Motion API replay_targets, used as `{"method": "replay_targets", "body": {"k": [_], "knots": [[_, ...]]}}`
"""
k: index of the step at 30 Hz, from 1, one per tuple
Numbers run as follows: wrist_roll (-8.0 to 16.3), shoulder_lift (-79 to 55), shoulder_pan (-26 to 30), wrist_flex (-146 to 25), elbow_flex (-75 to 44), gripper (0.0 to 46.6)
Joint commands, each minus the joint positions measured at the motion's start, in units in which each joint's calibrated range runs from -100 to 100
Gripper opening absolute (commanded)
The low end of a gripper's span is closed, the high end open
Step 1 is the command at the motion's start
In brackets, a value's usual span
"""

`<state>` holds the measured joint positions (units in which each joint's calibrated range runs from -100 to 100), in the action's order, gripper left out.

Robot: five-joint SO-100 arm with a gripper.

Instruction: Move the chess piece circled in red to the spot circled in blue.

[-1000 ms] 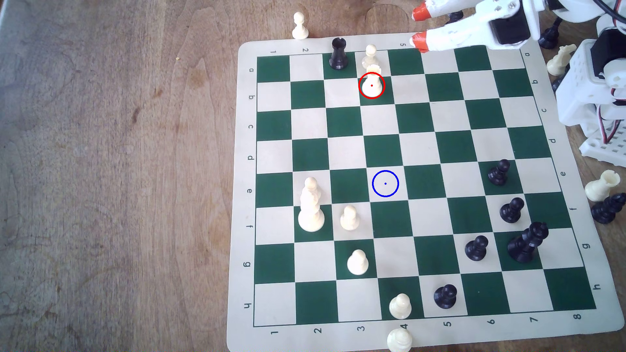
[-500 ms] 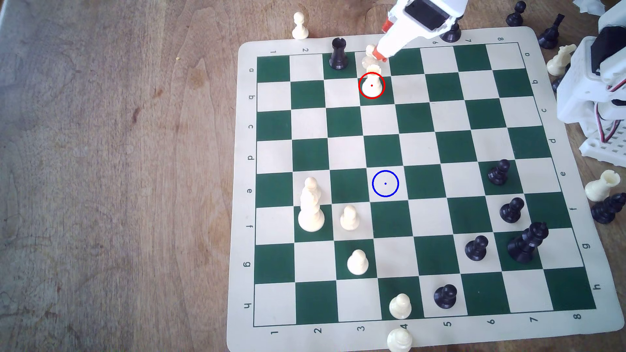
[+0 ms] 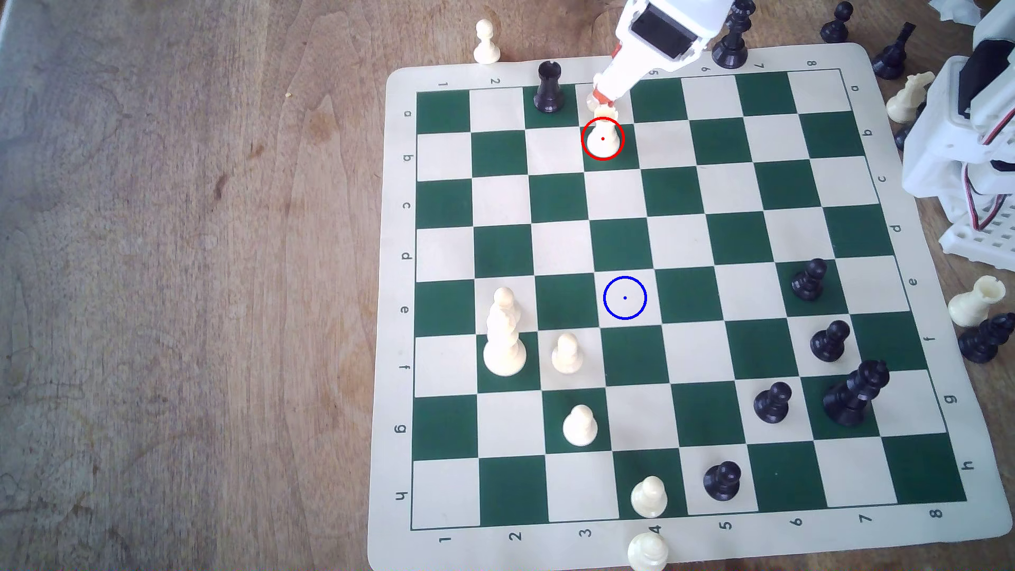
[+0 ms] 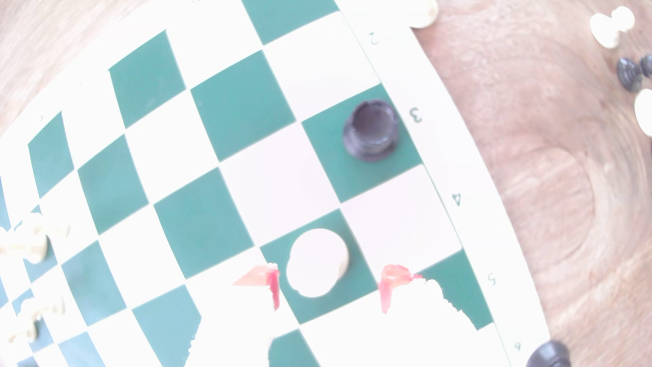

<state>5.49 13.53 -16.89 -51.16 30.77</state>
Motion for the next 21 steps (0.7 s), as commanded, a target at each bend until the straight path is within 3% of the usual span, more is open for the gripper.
{"method": "replay_targets", "body": {"k": [1, 21], "knots": [[0.2, -0.2, 1.0, 1.4, -0.3, 16.3], [0.6, -3.8, 1.8, 10.5, 7.6, 17.1]]}}
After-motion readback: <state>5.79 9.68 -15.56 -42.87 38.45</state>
